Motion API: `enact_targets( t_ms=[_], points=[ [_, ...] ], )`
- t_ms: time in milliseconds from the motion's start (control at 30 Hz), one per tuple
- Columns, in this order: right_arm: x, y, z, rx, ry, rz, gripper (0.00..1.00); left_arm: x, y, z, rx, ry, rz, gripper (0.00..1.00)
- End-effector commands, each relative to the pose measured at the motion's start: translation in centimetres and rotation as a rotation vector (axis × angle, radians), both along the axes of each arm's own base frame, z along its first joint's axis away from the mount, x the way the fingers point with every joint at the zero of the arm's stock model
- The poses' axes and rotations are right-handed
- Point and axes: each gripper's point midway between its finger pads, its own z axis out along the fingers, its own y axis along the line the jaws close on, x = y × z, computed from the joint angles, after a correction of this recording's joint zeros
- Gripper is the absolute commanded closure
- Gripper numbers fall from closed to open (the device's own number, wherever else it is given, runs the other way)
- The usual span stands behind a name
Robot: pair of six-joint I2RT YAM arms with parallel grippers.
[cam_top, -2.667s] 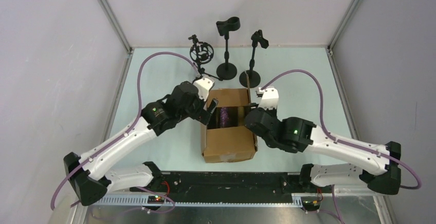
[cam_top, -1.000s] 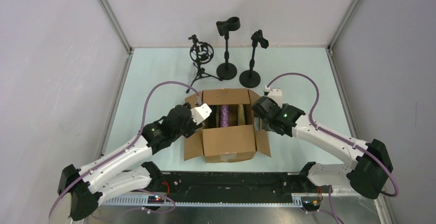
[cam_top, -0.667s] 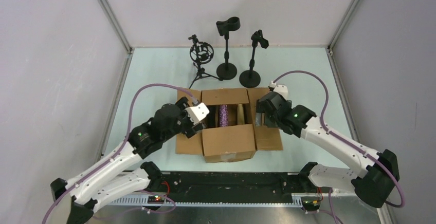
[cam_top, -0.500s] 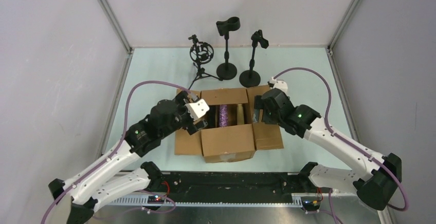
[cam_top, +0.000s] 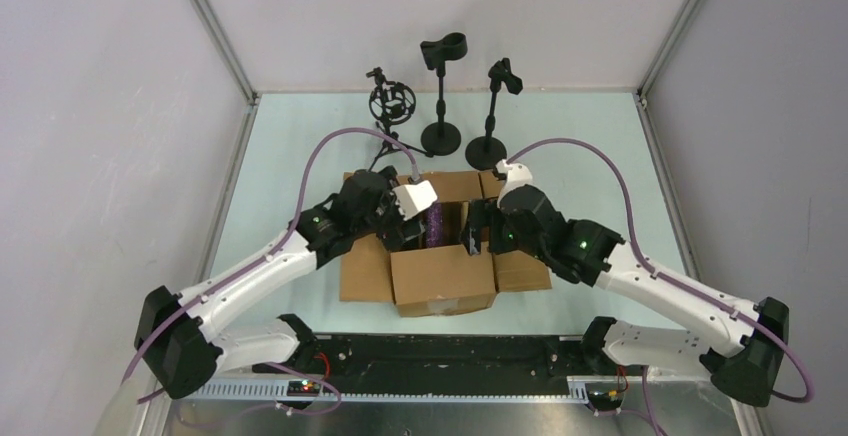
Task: Attach the microphones to the stand
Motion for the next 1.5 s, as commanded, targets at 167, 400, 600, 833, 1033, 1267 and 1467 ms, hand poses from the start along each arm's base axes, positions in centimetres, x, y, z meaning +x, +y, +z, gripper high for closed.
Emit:
enact_targets(
  t_ms=[167,400,600,833,1033,1267,1467],
  points=[
    [-1.7,2.4,1.7,0.194,-0.059,0.181,0.14,1.2,-0.9,3.9,-0.082,-0.096,-0.026,0.00],
    [-1.1,3.3,1.0,0.293,-0.002,0.280,0.17,1.1,-1.4,2.1,-0.056,-0.055,-0.051,0.00],
    [-1.8,3.5,1.2,0.330,0.025,0.338,0.24,0.8,-1.4,1.9,-0.073,-0.040,-0.049,0.00],
    [-6.4,3.5,4.8,0.447,-0.029,0.516,0.27,1.1,-1.0,2.0,-0.057,-0.053,-0.031,0.00],
    [-9.4,3.5,3.6,0.419,0.054,0.582,0.29,1.2,-1.0,2.3,-0.064,-0.060,-0.029,0.00],
    [-12.0,3.5,1.8,0.380,0.142,0.607,0.55,0.9,-1.2,2.5,-0.087,-0.049,-0.030,0.00],
    [-13.6,2.7,-1.4,0.365,0.245,0.577,0.47,1.5,-2.0,2.0,-0.056,-0.047,-0.066,0.00]
  ],
)
